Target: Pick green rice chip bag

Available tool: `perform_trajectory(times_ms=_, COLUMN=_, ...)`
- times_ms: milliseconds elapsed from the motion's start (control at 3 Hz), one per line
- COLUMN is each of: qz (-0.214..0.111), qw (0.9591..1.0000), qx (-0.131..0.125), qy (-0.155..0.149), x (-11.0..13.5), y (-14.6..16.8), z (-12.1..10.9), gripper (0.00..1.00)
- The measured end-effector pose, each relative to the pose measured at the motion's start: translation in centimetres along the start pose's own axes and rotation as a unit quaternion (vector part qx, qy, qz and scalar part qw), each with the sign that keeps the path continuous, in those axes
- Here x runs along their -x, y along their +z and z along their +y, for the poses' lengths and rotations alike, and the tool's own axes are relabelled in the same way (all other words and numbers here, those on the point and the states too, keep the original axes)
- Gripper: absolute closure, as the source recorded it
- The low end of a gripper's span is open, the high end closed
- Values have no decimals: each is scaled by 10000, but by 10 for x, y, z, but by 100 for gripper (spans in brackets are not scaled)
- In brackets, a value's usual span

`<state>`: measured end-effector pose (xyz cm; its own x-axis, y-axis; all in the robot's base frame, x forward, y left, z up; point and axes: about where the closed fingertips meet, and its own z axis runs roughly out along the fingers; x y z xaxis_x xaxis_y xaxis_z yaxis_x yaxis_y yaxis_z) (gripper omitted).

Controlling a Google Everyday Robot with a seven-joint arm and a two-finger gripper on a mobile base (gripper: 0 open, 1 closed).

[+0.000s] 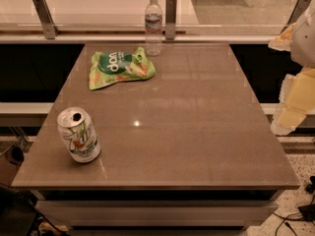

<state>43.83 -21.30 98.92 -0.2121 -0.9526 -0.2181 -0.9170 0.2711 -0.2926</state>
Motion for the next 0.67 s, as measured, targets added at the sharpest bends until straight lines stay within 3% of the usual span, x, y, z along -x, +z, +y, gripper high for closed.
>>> perform_trajectory(times_ms=333, qz=0, qw=10000, qx=-1, qy=0, x=0, y=0, z=0, gripper=0)
perform_trajectory(times_ms=667, qz=-167, qw=9997, qx=-156, qy=-10, x=15, y=1, z=-12, gripper=0)
